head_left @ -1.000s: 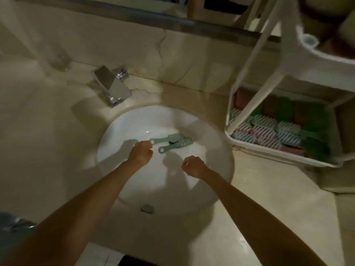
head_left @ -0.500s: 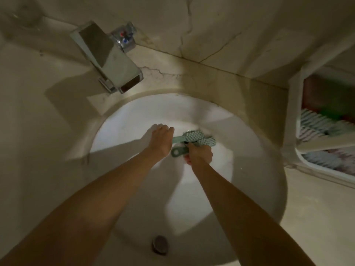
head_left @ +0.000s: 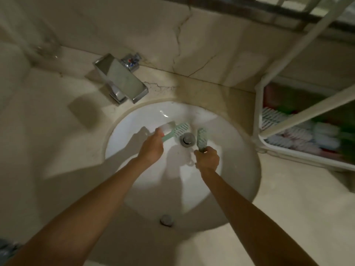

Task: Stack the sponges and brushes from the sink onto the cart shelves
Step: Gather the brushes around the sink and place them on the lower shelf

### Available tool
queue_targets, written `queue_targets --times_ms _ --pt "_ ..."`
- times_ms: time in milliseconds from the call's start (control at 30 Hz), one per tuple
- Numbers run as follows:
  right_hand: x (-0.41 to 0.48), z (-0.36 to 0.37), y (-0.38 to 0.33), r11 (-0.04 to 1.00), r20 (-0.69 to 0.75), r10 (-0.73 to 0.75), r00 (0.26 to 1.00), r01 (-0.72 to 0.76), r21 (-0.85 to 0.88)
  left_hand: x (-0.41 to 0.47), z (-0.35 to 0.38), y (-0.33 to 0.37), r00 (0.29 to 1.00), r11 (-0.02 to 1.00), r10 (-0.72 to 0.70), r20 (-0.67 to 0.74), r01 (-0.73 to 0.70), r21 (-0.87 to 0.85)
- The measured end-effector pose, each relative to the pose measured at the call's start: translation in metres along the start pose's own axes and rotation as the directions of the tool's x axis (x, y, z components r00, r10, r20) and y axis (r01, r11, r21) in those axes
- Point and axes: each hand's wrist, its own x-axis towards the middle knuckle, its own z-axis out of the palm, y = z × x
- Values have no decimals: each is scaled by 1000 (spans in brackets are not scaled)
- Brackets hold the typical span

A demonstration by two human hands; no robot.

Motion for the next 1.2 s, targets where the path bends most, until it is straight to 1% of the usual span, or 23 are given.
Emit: queue_targets --times_ms 67,133,267,367,533,633,700,767,800,833,867,900,967,1000,1033,1100,1133,1200 --pt "-15 -22 -1 993 -21 -111 994 110 -53 -20 -12 9 996 997 44 -73 -48 -59" --pt "-31 -46 -1 974 -46 -220 974 216 -74 -41 -23 21 992 990 67 -109 -80 -120" --pt "-60 -93 2 922 -116 -382 917 368 -125 -75 -31 46 982 961 152 -112 -174 -217" --pt "-77 -129 9 902 -175 -426 887 402 -160 -92 -29 63 964 951 254 -74 -263 -163" --pt "-75 -185 33 924 -337 -383 860 360 -131 -108 -20 108 940 937 341 -12 -340 -83" --pt "-62 -218 50 936 -386 -348 855 343 -85 -118 -6 141 899 897 438 5 -437 -65" --pt "-53 -240 57 947 -399 -309 863 320 -42 -125 6 166 881 882 471 33 -470 -33" --pt "-41 -262 61 960 -425 -233 875 277 44 -130 20 188 878 879 477 30 -477 -26" --pt "-36 -273 62 960 -430 -179 885 253 120 -132 26 199 875 875 483 28 -481 -50" --pt "-28 -283 61 949 -412 -119 903 225 219 -132 32 209 875 874 483 31 -479 -77" --pt "-23 -292 59 923 -358 -55 932 184 339 -134 36 219 878 876 476 40 -470 -103" --pt "-16 -299 57 870 -276 14 961 124 476 -132 41 226 882 878 470 49 -461 -126" --pt "-3 -308 52 706 -119 124 985 -3 709 -129 49 241 884 878 463 69 -446 -174" --pt "3 -311 50 599 -58 151 987 -45 799 -126 52 248 885 875 459 74 -436 -208" --pt "10 -313 47 468 -3 165 986 -75 880 -123 55 254 889 872 453 69 -426 -243" --pt "21 -315 41 203 103 176 979 -138 969 -117 59 265 898 861 437 51 -401 -312" --pt "26 -316 38 96 140 178 974 -159 983 -115 59 272 903 855 427 44 -387 -346" --pt "37 -318 32 -69 191 149 970 -182 981 -110 62 283 911 838 411 30 -364 -407"
